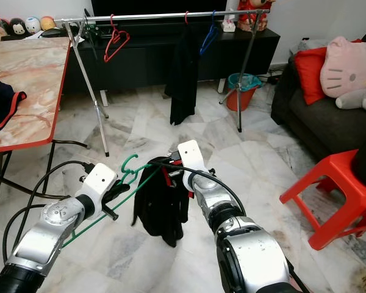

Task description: Hang hanger

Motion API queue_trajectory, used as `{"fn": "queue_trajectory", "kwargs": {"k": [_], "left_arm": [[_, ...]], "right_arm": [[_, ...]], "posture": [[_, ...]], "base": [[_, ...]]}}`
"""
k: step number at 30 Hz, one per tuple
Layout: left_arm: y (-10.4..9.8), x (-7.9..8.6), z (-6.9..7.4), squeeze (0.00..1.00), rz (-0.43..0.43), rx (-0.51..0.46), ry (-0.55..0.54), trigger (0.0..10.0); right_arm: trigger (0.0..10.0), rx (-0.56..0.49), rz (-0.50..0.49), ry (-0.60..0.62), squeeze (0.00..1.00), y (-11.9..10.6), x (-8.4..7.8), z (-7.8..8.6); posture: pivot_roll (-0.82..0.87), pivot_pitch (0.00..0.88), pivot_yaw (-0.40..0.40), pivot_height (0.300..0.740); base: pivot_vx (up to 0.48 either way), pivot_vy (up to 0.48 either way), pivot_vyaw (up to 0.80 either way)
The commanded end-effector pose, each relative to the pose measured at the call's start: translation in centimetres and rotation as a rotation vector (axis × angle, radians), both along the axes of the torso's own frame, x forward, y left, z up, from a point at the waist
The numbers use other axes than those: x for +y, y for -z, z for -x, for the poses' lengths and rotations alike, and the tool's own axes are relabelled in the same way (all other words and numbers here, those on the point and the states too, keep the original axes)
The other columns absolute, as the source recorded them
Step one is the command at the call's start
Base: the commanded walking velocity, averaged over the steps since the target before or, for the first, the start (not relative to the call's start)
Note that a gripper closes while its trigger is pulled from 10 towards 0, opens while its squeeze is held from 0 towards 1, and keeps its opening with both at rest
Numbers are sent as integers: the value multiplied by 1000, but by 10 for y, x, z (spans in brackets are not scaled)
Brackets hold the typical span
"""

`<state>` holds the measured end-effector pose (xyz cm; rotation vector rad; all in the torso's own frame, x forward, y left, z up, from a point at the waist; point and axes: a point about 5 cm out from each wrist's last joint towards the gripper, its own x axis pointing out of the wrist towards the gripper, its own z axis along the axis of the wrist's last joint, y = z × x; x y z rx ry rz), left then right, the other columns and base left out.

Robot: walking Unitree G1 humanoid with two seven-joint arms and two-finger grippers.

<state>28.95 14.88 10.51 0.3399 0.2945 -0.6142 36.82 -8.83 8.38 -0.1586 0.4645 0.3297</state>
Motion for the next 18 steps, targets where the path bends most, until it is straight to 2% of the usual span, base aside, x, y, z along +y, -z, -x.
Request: {"fn": "queue_trajectory", "kwargs": {"k": [1, 7, 11, 13, 18], "left_arm": [[-9, -11, 5, 0, 72, -22, 92, 10000], [-10, -17, 10, 0, 114, -7, 148, 10000], [-13, -20, 8, 0, 146, -20, 151, 10000], [-14, -23, 10, 0, 169, -8, 190, 10000], [-14, -23, 10, 0, 169, -8, 190, 10000]], "right_arm": [[10000, -16, -16, 6, 0, -7, 0, -4], [10000, -12, -18, -27, 0, -7, 5, -3], [10000, -7, -20, -89, 0, -9, 12, -3], [10000, -6, -8, -139, 0, -10, 16, -1], [10000, -6, -8, -139, 0, -10, 16, -1]], "posture": [[87, 12, -106, 740], [88, 15, -108, 740], [88, 15, -108, 740], [88, 15, -108, 740], [88, 15, -108, 740]], "base": [[0, 0, 0], [0, 0, 0], [0, 0, 0], [0, 0, 0], [0, 0, 0]]}}
